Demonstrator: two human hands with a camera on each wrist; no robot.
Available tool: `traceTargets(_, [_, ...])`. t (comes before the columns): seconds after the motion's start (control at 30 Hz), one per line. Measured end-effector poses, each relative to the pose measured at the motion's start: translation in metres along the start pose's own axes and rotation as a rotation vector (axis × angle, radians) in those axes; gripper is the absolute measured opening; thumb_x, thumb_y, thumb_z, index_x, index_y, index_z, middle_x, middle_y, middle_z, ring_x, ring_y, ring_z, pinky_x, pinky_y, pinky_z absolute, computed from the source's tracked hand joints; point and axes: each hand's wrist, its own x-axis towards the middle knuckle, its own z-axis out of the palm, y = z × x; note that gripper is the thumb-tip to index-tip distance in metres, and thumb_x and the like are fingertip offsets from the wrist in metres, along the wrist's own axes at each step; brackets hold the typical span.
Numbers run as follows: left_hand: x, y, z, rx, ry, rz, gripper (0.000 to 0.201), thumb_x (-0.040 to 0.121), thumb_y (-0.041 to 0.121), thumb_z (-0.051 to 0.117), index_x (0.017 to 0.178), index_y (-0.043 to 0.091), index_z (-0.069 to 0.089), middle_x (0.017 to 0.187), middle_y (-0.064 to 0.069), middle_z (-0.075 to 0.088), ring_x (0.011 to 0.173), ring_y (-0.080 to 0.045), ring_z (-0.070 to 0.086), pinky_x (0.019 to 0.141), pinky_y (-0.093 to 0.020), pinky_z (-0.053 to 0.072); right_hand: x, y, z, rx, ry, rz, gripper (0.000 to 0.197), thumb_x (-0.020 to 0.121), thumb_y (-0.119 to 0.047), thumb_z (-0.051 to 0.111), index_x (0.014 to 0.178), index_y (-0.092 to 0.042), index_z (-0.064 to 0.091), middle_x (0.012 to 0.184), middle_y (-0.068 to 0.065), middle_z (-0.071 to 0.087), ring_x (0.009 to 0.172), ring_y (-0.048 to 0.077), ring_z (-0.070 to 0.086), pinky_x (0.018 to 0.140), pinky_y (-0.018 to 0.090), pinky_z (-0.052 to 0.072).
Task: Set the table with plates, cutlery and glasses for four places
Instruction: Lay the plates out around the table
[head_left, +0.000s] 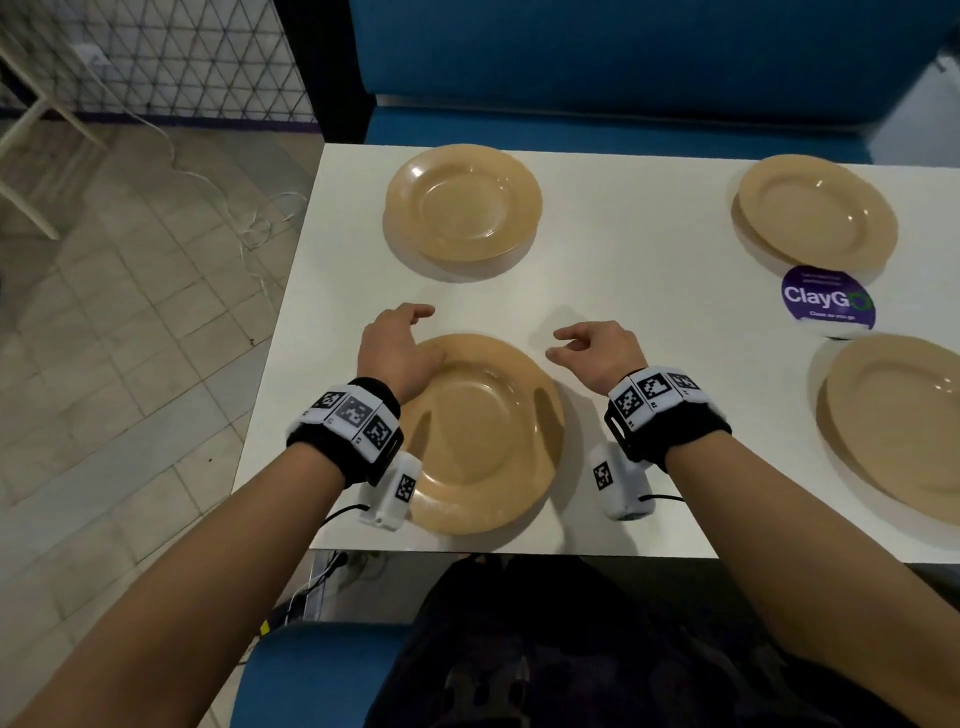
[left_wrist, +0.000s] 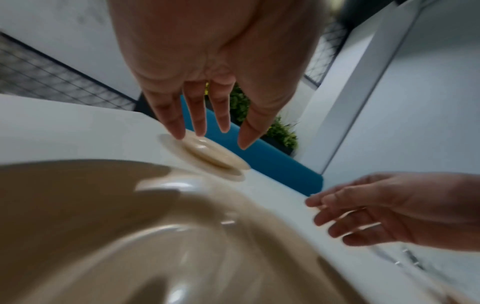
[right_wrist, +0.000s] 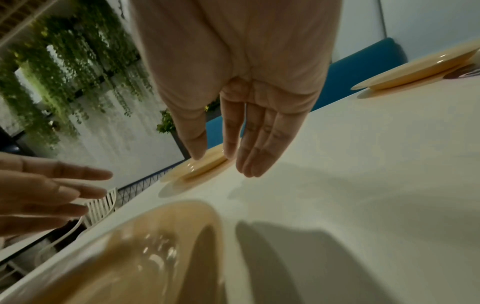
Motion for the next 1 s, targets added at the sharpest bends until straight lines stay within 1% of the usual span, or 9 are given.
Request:
traceTargets(0.17, [0.008,0.080,0.046,-0.172,-0.037,0.067,0.051,0.085,0.019,0.063,0.133,0.020,0.046,0.136,-0.002,0.049,0.124,-0.020,0.048,0.104,-0.034,0.039,0.005,0.029,-0.058,0.058,0.085,0.021,0.033,0.088,-0.026,0.062,0.119,-0.017,0.064,0.115,0.003,0.067,0.111,0.017,0.058,0.085,0.015,0.035])
traceTargets(0.23, [0.007,0.113,0.075,-0.210,-0.088,0.098,0.051,0.086,0.019,0.062,0.134,0.022,0.045,0.135,-0.001,0.049,0.122,-0.018,0.048,0.101,-0.030,0.040,0.010,0.052,-0.086,0.070,0.128,0.041,0.032,0.087,-0.026,0.062,0.118,-0.018,0.065,0.115,0.003,0.067,0.111,0.018,0.058,0.086,0.015,0.035])
traceTargets(0.37, [-0.002,0.175,0.150,-0.182,-0.209,0.182,0.052,0.085,0.015,0.060,0.134,0.021,0.044,0.133,-0.004,0.051,0.119,-0.020,0.051,0.098,-0.029,0.040,0.023,0.117,-0.151,0.064,0.186,0.085,0.031,0.087,-0.026,0.063,0.117,-0.017,0.066,0.114,0.004,0.067,0.111,0.018,0.059,0.087,0.017,0.036])
traceTargets(0.53, [-0.028,0.257,0.259,-0.155,-0.359,0.156,0.055,0.087,0.019,0.060,0.138,0.021,0.039,0.135,-0.004,0.051,0.118,-0.022,0.052,0.095,-0.028,0.040,0.040,0.221,-0.247,0.024,0.260,0.146,0.028,0.085,-0.022,0.064,0.112,-0.017,0.068,0.111,0.005,0.069,0.109,0.019,0.060,0.093,0.021,0.040])
traceTargets(0.6, [-0.033,0.268,0.277,-0.131,-0.380,0.123,0.056,0.088,0.021,0.060,0.140,0.020,0.038,0.135,-0.004,0.051,0.118,-0.022,0.053,0.093,-0.026,0.040,0.042,0.242,-0.264,0.024,0.278,0.161,0.029,0.085,-0.017,0.062,0.113,-0.018,0.068,0.109,0.005,0.069,0.108,0.020,0.061,0.092,0.020,0.040])
traceTargets(0.7, [-0.044,0.293,0.310,-0.110,-0.379,0.062,0.056,0.089,0.020,0.058,0.141,0.019,0.036,0.138,-0.006,0.049,0.119,-0.023,0.053,0.096,-0.030,0.041,0.045,0.274,-0.294,-0.005,0.272,0.170,0.035,0.083,-0.013,0.059,0.117,-0.017,0.066,0.110,0.004,0.069,0.109,0.020,0.061,0.095,0.020,0.040])
traceTargets(0.83, [-0.054,0.308,0.334,-0.096,-0.370,0.003,0.053,0.092,0.017,0.053,0.142,0.019,0.035,0.139,-0.008,0.049,0.120,-0.025,0.053,0.099,-0.032,0.040,0.051,0.304,-0.302,-0.119,0.202,0.136,0.042,0.085,-0.017,0.060,0.127,-0.018,0.058,0.125,0.005,0.061,0.116,0.021,0.057,0.099,0.025,0.041])
traceTargets(0.93, [-0.057,0.310,0.342,-0.085,-0.354,-0.025,0.054,0.090,0.015,0.054,0.141,0.020,0.037,0.132,-0.006,0.055,0.117,-0.024,0.055,0.091,-0.030,0.044,0.053,0.320,-0.303,-0.192,0.181,0.136,0.046,0.087,-0.016,0.058,0.132,-0.019,0.054,0.132,0.010,0.053,0.124,0.026,0.050,0.104,0.032,0.040])
traceTargets(1.0, [-0.059,0.309,0.344,-0.091,-0.338,-0.041,0.054,0.088,0.014,0.055,0.139,0.022,0.041,0.125,-0.004,0.059,0.111,-0.023,0.057,0.083,-0.027,0.044,0.050,0.329,-0.305,-0.197,0.161,0.134,0.045,0.087,-0.015,0.058,0.132,-0.017,0.054,0.132,0.010,0.055,0.123,0.026,0.051,0.105,0.033,0.041])
